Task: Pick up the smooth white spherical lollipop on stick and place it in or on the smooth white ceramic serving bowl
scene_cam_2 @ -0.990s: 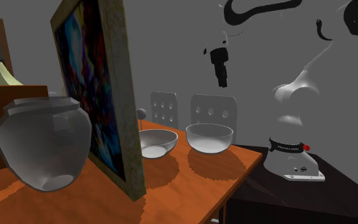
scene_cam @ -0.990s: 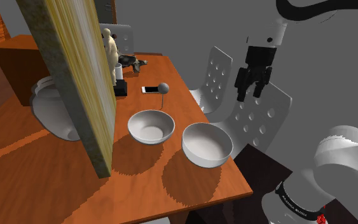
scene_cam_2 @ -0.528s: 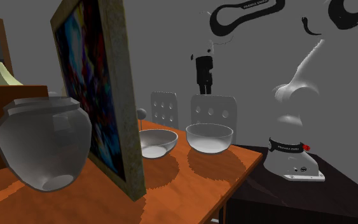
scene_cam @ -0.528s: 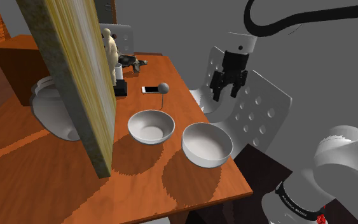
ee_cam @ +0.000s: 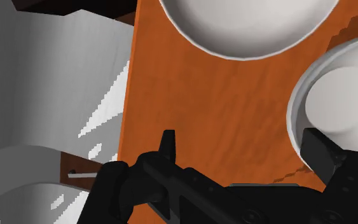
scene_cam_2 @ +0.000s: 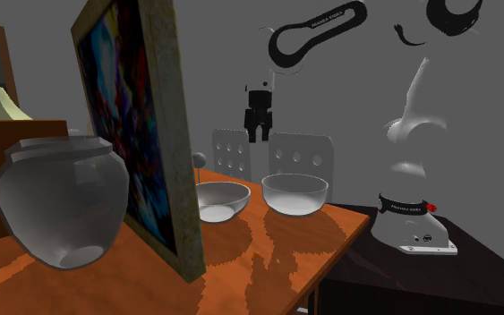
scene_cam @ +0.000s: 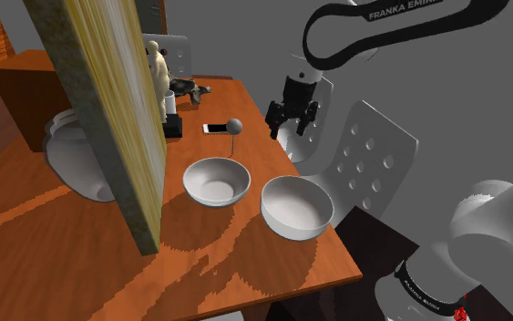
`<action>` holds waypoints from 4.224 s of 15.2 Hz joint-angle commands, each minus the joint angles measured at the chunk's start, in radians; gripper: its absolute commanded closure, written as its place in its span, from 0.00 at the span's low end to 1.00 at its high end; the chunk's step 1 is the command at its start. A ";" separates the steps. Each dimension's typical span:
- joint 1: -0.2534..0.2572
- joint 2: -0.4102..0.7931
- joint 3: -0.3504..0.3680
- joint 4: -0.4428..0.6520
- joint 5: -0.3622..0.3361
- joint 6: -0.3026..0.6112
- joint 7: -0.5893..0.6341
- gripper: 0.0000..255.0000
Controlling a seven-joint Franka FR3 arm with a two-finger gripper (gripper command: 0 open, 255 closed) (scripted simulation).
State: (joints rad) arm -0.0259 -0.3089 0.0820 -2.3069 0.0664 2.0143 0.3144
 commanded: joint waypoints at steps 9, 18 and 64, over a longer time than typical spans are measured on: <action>-0.010 0.327 0.035 0.231 -0.107 0.222 0.143 0.00; 0.005 0.549 0.022 0.443 -0.200 0.302 0.237 0.00; 0.003 0.508 0.027 0.627 -0.177 0.078 0.205 1.00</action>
State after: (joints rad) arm -0.0221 0.2024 0.1090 -1.6894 -0.1118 2.1064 0.5224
